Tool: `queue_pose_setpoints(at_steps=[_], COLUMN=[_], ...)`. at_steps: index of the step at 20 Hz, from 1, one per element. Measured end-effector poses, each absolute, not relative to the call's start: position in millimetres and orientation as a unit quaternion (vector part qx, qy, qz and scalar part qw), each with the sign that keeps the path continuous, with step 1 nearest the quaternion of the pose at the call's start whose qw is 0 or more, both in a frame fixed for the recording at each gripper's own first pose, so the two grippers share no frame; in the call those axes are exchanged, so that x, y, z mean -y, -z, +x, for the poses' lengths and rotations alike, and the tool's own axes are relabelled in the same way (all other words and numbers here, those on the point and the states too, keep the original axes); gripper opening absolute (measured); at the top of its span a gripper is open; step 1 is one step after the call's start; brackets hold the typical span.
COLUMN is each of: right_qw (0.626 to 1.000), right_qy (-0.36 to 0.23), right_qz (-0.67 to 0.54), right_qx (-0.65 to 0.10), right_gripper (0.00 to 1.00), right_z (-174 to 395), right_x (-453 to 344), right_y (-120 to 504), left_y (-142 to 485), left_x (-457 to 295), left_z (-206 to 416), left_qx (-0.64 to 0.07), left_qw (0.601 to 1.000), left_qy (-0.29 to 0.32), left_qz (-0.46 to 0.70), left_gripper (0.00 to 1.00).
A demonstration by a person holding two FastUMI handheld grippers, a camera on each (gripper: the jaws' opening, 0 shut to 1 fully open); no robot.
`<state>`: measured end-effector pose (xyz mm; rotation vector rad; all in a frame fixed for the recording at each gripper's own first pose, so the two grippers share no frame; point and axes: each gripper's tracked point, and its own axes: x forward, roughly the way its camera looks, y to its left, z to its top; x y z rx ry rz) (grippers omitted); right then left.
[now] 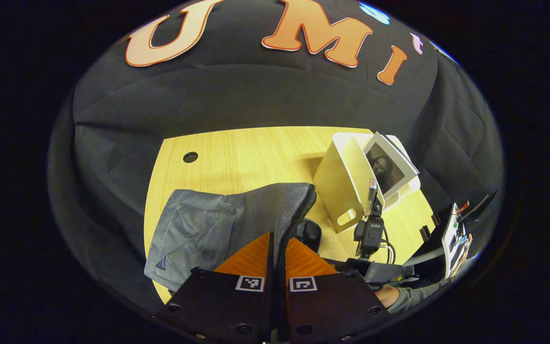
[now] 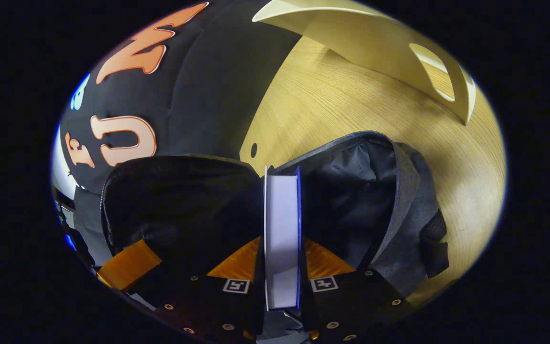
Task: Open the schoolbag, grab two books from the bookshelf and put them into the schoolbag.
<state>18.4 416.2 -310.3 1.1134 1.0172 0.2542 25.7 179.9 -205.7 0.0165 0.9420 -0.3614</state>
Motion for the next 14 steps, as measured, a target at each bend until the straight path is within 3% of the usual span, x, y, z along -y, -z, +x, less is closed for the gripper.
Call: queue_pose_setpoints(at_steps=[4, 5, 7, 9, 14], right_qw=[0.716, 0.722, 0.736, 0.758, 0.797], right_qy=[-0.112, -0.119, -0.137, -0.143, -0.127], right_qz=[0.448, 0.436, 0.406, 0.36, 0.277], right_qx=[-0.524, -0.525, -0.524, -0.525, -0.522], right_gripper=[0.54, 0.7, 0.88, 0.98, 0.98], right_z=[-9.5, -11.5, -17.1, -24.1, -37.7], right_x=[-408.2, -405.3, -397.1, -382.1, -326.6], right_y=[310.7, 305.6, 289.7, 282.5, 264.4], left_y=[207.6, 208.3, 206.6, 208.2, 212.1], left_x=[-189.0, -191.4, -193.4, -194.4, -191.9], left_z=[30.3, 30.6, 31.8, 32.5, 31.0], left_qx=[-0.452, -0.452, -0.45, -0.449, -0.451], left_qw=[0.875, 0.876, 0.876, 0.876, 0.871], left_qy=[0.17, 0.169, 0.17, 0.174, 0.187], left_qz=[0.008, 0.009, 0.019, 0.033, 0.055], left_gripper=[0.06, 0.05, 0.06, 0.05, 0.05])
